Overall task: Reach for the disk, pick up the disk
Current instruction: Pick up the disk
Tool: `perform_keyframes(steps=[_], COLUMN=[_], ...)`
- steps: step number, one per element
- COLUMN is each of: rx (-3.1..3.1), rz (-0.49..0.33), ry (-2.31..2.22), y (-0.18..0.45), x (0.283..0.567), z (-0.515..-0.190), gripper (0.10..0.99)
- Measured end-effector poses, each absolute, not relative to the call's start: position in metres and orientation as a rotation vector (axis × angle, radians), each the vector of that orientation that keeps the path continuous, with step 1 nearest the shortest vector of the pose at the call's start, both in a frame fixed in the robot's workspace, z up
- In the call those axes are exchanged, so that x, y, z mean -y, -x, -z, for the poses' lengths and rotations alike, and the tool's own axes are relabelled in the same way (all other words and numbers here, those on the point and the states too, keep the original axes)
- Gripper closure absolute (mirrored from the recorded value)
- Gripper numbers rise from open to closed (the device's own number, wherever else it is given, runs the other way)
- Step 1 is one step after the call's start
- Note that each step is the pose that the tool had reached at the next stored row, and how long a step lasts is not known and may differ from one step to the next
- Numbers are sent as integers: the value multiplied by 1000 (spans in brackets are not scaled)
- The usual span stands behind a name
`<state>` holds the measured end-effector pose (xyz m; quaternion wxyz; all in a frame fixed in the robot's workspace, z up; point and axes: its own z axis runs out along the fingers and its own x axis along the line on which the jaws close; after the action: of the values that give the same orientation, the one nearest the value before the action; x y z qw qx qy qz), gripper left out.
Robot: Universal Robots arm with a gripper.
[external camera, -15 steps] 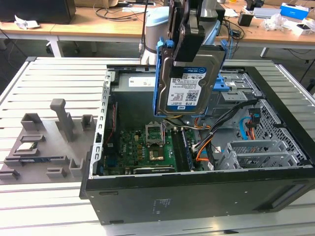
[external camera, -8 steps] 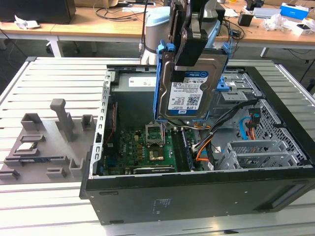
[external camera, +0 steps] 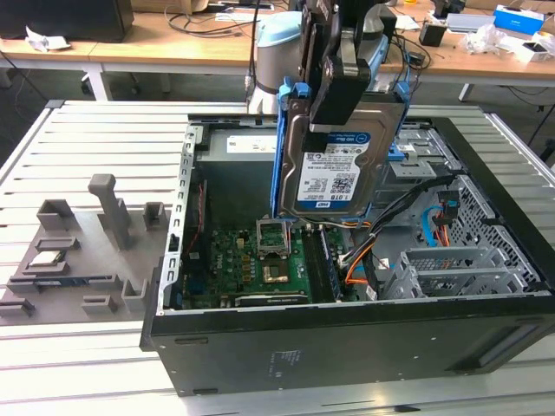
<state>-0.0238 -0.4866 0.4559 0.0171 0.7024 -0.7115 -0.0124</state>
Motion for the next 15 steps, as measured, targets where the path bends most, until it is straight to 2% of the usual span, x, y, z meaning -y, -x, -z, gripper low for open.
perform_keyframes(steps=[15], rx=[2211], rz=[39], ry=[-2183], y=[24], x=[505], z=[-456], gripper=[718])
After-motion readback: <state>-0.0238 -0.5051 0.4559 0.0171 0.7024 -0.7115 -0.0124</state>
